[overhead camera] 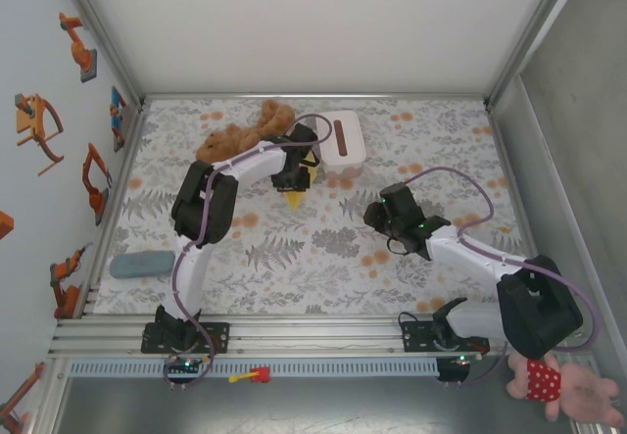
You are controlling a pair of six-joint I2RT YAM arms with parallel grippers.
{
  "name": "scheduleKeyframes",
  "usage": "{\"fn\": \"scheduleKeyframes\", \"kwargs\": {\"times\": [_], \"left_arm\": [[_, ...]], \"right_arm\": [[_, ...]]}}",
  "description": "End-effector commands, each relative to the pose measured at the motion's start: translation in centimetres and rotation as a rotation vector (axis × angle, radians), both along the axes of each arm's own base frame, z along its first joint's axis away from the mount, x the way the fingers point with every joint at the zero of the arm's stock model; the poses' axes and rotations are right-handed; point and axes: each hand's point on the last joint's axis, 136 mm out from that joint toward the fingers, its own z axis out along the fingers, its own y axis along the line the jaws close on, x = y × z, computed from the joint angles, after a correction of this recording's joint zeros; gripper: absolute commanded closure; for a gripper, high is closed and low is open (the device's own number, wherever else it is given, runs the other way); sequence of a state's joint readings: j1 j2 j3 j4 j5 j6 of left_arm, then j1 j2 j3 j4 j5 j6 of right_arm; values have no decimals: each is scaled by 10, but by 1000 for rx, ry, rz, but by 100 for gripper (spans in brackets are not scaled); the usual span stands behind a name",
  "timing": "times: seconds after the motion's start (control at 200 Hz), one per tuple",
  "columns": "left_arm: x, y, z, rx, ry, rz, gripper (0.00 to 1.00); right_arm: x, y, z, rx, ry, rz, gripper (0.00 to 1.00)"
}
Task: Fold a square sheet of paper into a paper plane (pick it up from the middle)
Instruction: Move a paper plane to the center of the table.
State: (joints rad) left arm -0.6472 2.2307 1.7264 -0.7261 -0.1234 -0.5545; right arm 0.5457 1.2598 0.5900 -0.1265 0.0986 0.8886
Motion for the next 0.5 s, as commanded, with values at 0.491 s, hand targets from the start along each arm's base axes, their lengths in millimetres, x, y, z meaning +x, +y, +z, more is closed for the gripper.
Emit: {"fn": "scheduleKeyframes", "kwargs": {"times": [0.491], "left_arm": [[-5, -3, 13, -38, 24, 35, 65]], "right_arm": [[-2, -12, -2, -40, -3, -23, 51]]}}
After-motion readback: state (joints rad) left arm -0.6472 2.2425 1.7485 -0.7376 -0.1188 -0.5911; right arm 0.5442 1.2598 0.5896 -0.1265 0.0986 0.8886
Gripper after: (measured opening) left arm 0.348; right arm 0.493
